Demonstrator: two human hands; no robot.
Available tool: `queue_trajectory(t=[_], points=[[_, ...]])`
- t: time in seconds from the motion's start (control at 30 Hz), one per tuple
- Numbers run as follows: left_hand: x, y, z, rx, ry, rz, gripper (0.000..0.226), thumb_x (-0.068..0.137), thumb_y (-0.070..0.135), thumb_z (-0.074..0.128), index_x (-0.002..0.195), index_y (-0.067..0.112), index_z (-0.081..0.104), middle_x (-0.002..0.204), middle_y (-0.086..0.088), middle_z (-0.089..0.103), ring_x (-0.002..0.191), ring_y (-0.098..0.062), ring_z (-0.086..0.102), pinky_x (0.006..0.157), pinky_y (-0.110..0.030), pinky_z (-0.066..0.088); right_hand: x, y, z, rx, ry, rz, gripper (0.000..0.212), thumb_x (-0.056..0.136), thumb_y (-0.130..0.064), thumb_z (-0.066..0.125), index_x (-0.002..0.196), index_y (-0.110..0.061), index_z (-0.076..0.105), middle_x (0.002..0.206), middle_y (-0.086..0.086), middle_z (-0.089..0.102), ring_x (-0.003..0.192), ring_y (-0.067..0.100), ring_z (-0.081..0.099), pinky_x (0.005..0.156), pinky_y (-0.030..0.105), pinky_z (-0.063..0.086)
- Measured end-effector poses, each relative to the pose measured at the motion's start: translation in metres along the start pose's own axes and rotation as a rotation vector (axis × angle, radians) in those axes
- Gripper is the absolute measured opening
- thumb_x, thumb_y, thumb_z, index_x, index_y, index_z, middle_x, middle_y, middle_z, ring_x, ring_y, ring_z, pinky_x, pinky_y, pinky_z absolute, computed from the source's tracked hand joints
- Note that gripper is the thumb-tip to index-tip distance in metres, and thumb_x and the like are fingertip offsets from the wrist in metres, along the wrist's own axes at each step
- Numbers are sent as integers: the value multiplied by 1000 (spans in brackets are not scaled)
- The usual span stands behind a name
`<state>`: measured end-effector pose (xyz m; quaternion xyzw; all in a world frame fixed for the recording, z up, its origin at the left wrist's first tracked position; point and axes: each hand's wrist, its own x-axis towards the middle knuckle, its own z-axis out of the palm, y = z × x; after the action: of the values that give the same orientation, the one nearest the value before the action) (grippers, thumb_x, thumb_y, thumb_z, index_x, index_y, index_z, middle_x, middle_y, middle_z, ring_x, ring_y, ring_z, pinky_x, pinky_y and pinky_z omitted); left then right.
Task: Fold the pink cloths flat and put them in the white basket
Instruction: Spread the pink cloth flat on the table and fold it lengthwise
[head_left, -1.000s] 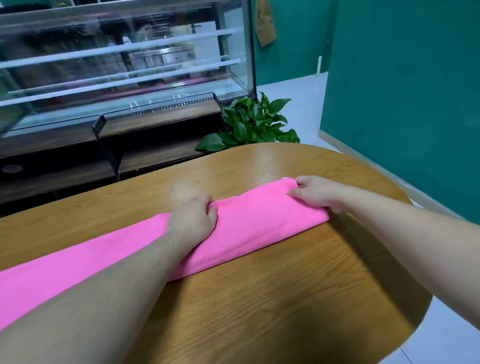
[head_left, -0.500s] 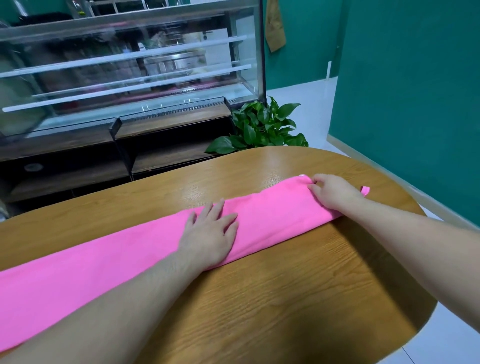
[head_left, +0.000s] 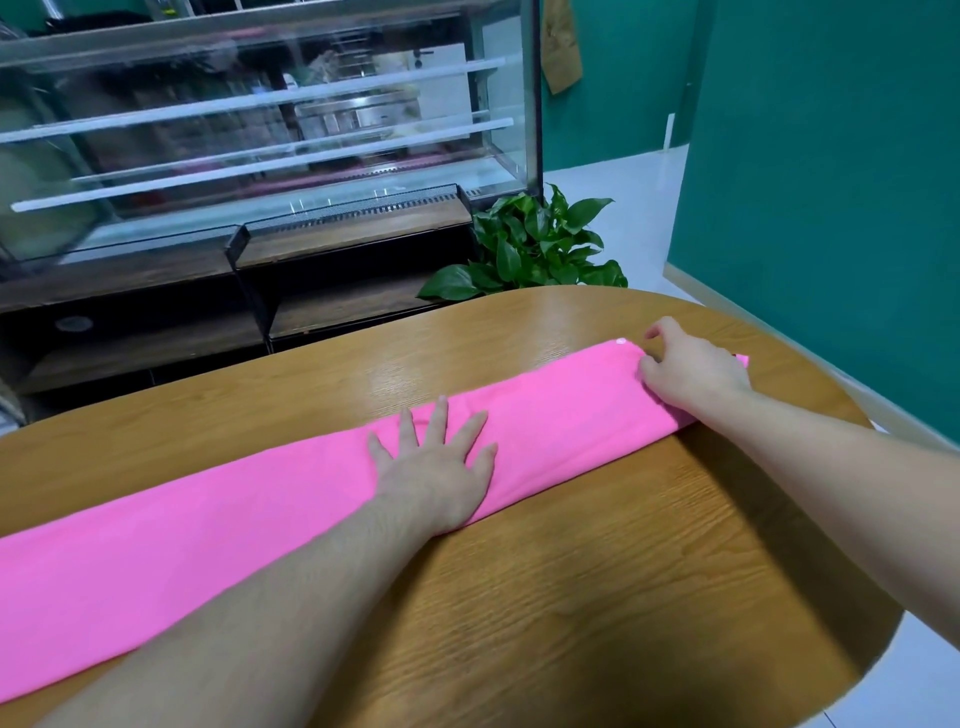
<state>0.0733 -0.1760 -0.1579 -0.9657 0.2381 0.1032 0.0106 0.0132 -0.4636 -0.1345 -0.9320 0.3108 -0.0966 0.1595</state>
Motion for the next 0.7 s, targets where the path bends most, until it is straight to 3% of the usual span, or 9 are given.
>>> queue_trajectory(t=[0.07, 0.13, 0.2, 0.23, 0.33, 0.43, 0.5, 0.6, 0.7], points=[[2, -1, -2, -27, 41, 16, 55, 97, 66, 12, 151, 54, 9, 165, 8, 5, 152, -31, 2, 112, -72, -3, 1, -4, 0, 94, -73, 1, 43, 91, -34, 57, 132, -33, 43, 81, -2, 67, 66, 19, 63, 54, 31, 44], [9, -4, -10, -131, 194, 26, 50, 99, 61, 22, 147, 47, 29, 155, 6, 33, 145, -24, 25, 111, -72, 6, 3, -8, -2, 335, -140, -13, 49, 87, -24, 66, 130, -34, 46, 79, 4, 70, 55, 19, 61, 48, 29, 43], [22, -9, -22, -276, 307, -32, 40, 100, 50, 35, 138, 41, 44, 139, 7, 53, 133, -21, 42, 110, -66, 20, 6, -9, -3, 535, -169, -12, 50, 87, -8, 66, 130, -29, 50, 83, 8, 68, 45, 18, 53, 39, 25, 40], [30, -13, -27, -317, 287, -81, 36, 99, 47, 41, 133, 39, 50, 133, 8, 59, 128, -21, 47, 107, -60, 26, 8, -8, -3, 541, -171, -18, 46, 89, -4, 63, 127, -26, 53, 86, 6, 66, 44, 17, 51, 38, 25, 39], [50, -22, -36, -348, 143, -208, 14, 94, 41, 53, 97, 33, 63, 112, 11, 67, 112, -20, 59, 101, -48, 34, 11, -1, 2, 365, -130, -66, 32, 94, -5, 55, 116, -27, 62, 101, -3, 61, 47, 16, 55, 44, 29, 44], [65, -31, -40, -483, 242, -224, 24, 97, 36, 53, 76, 26, 57, 95, 7, 67, 88, -21, 62, 94, -36, 44, 13, 2, 10, 227, -69, -99, 29, 98, -11, 49, 115, -30, 63, 104, -2, 61, 55, 16, 56, 46, 28, 40], [70, -37, -38, -524, 276, -196, 27, 98, 36, 53, 74, 26, 56, 90, 5, 67, 81, -21, 61, 81, -30, 49, 13, 1, 16, 153, -25, -143, 30, 97, -11, 47, 113, -30, 63, 113, -1, 60, 61, 13, 55, 49, 26, 37], [69, -40, -32, -478, 190, -121, 34, 93, 55, 53, 78, 26, 62, 76, 8, 69, 73, -19, 66, 82, -33, 52, 13, 1, 22, 112, 8, -188, 32, 97, -11, 45, 113, -31, 64, 109, 1, 55, 73, 12, 53, 57, 28, 39], [68, -44, -28, -405, 145, -89, 34, 86, 58, 62, 81, 25, 62, 72, 16, 64, 73, -10, 60, 87, -36, 40, 13, 5, 23, 112, 12, -205, 34, 98, -11, 45, 116, -31, 65, 101, -2, 51, 76, 13, 52, 61, 29, 40]])
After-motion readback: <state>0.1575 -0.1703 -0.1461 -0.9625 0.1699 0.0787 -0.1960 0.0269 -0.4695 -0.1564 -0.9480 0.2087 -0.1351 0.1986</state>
